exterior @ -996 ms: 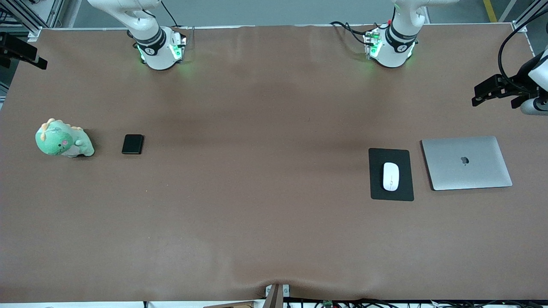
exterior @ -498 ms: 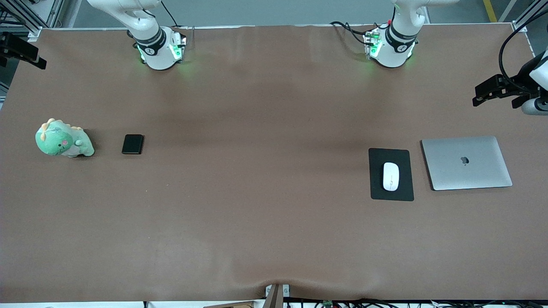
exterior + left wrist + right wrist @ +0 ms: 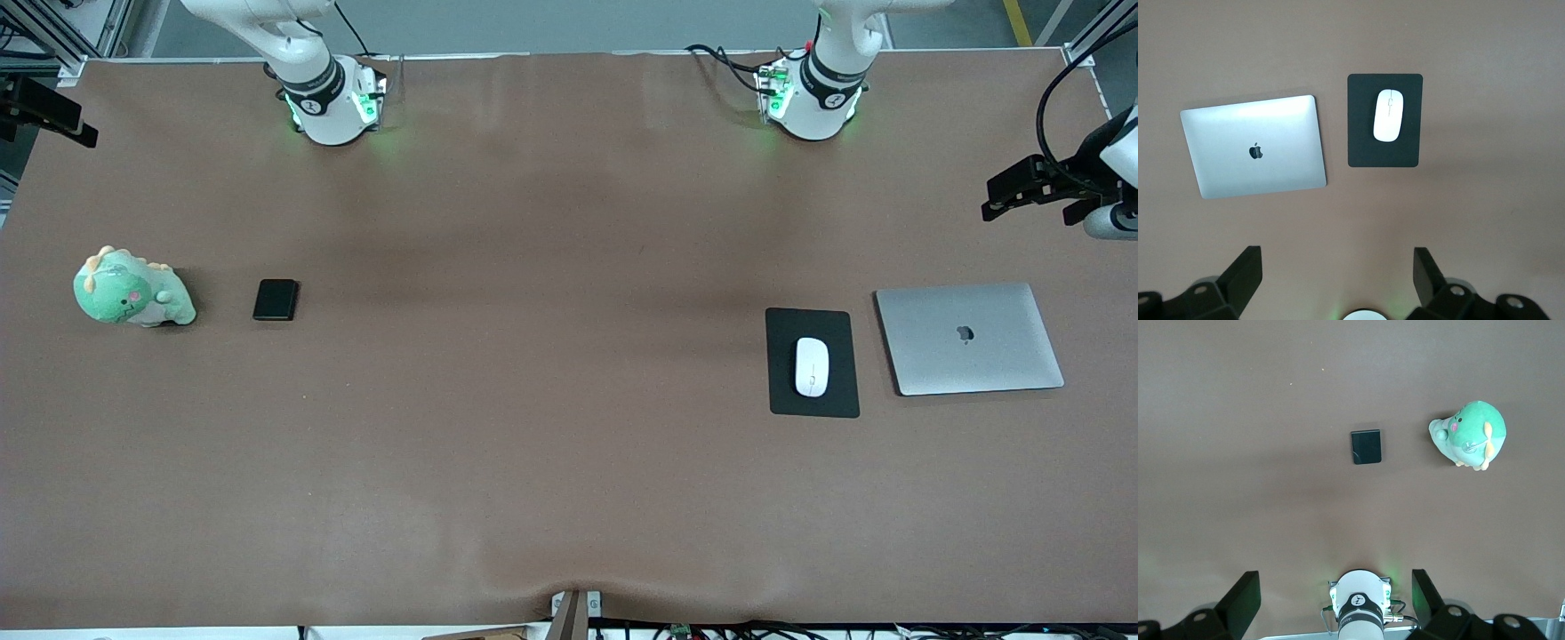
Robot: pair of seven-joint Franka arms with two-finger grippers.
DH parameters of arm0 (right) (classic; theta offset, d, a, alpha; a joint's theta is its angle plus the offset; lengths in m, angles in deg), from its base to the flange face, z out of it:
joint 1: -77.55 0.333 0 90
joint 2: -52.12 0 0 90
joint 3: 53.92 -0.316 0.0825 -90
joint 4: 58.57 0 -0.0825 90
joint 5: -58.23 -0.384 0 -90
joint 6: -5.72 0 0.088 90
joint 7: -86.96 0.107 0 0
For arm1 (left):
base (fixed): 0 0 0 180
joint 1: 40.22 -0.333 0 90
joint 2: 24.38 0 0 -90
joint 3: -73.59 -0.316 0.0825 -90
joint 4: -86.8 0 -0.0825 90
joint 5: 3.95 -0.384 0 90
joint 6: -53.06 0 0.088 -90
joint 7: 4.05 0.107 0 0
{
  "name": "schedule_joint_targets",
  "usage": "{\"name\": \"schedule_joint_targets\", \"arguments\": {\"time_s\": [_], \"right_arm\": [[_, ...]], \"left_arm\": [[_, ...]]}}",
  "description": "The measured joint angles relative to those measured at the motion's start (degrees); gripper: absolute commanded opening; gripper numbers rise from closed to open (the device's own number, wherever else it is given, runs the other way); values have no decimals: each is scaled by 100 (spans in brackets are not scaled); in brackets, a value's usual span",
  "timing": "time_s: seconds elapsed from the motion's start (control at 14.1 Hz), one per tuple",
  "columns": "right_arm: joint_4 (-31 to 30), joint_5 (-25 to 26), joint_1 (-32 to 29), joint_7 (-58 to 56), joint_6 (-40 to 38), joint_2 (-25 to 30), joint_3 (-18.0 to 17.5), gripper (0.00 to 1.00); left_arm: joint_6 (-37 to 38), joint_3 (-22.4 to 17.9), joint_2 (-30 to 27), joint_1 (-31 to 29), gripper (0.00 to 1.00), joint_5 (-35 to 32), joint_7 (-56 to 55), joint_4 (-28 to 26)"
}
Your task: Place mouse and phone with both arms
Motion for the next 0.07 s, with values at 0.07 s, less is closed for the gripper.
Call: {"name": "schedule_joint_targets", "arguments": {"time_s": [0.07], "right_arm": [[-3, 0, 0, 0, 0, 0, 0, 100]], "left_arm": [[0, 0, 0, 0, 100, 0, 0, 0]]}}
